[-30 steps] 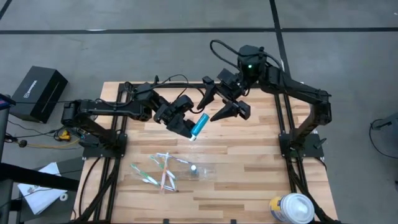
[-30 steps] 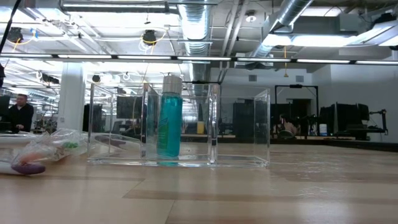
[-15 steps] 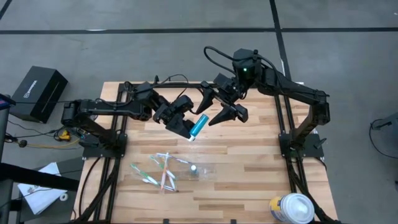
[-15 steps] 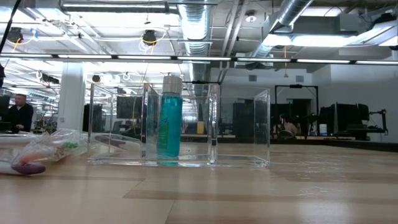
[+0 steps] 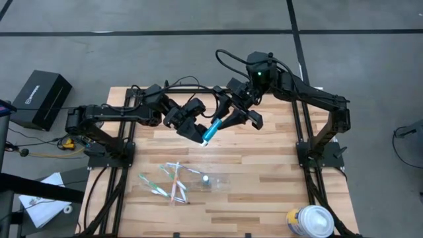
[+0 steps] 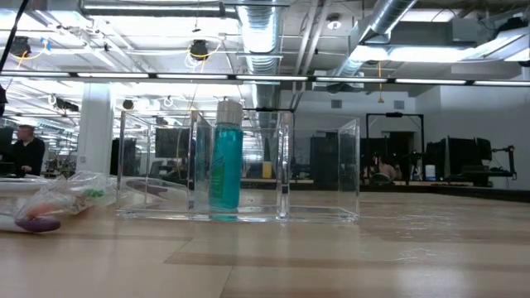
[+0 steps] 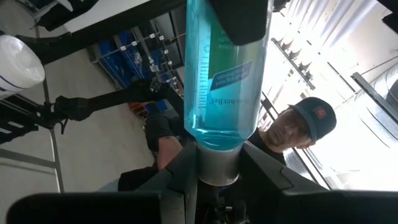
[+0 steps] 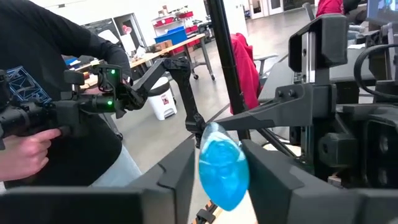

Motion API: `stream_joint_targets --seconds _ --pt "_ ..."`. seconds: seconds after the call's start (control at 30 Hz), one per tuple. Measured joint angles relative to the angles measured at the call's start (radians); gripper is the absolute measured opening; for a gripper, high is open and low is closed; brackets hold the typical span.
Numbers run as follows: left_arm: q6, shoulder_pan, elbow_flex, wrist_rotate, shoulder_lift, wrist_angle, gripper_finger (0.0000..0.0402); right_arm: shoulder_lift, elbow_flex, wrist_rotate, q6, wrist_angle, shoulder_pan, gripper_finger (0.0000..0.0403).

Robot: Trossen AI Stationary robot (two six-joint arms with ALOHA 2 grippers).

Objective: Pick & Place toothbrushing station
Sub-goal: Put the blue mouthwash into the transparent organizer

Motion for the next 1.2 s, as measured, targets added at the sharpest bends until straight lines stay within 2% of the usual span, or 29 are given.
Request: stream_joint_targets --seconds 0.17,0.43,0.6,0.7,1.03,1.2 --pt "0.0 0.0 0.0 0.0 0.0 0.001 0.0081 0.0 0.0 0.0 -0.015 0.001 0.0 0.0089" --pt "0.004 0.021 0.0 0.005 0.0 0.002 0.0082 0.0 0.0 -0.011 -0.018 0.002 -0.002 0.0084" --pt "0.053 0.044 0.0 0.037 0.0 0.008 0.0124 -0.006 -0.001 -0.033 -0.019 -0.006 -0.013 0.0083" --pt "0.085 0.06 0.001 0.047 -0.001 0.008 0.0132 -0.014 0.0 -0.041 -0.004 0.002 -0.018 0.0081" --pt "0.271 0.175 0.0 0.074 -0.073 0.006 0.0088 -0.044 0.0 0.042 0.058 0.063 -0.076 0.0074" --pt "0.48 0.263 0.0 -0.065 -0.144 0.0 0.0073 -0.06 0.0 0.163 0.092 0.124 -0.119 0.0073"
